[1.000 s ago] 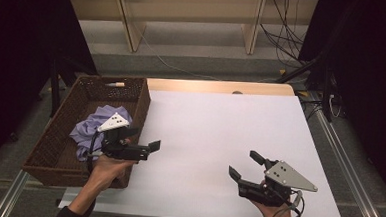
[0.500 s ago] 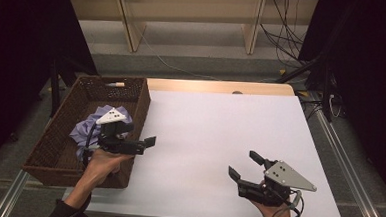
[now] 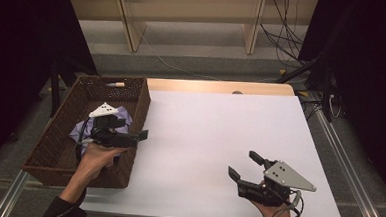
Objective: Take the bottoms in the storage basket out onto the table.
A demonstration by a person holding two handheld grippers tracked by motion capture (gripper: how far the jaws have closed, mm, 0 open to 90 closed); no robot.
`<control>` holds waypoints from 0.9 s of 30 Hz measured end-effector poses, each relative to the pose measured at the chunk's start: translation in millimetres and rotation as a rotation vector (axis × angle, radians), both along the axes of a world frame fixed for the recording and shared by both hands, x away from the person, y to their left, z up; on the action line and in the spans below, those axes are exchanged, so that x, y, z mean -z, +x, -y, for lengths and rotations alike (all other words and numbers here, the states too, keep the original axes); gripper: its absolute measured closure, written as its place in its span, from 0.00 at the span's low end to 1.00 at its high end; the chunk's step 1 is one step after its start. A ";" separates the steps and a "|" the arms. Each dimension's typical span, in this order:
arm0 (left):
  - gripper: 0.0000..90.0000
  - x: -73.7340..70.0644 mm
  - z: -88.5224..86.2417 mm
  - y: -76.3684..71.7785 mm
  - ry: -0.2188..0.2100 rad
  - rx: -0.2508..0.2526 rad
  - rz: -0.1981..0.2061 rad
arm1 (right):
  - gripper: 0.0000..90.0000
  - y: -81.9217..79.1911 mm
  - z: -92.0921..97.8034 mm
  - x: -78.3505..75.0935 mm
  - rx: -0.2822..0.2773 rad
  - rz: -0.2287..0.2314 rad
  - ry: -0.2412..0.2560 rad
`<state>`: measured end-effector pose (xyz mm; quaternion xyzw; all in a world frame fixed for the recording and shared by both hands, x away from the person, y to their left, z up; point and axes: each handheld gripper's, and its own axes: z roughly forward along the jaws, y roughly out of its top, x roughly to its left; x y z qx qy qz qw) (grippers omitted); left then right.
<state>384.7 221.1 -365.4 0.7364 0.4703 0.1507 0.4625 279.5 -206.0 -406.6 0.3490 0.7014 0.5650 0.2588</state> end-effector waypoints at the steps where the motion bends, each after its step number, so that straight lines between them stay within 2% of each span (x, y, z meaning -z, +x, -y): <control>1: 0.00 0.0 0.0 0.0 0.000 0.000 0.000 | 0.24 0.0 0.0 0.0 0.000 0.000 0.000; 16: 0.01 -1.6 -20.4 15.5 0.023 -0.071 -0.013 | 0.24 0.7 -0.3 0.8 0.001 0.000 -0.004; 27: 0.01 0.9 -26.7 25.7 0.053 -0.113 -0.023 | 0.24 0.5 -0.1 1.0 0.002 0.000 -0.007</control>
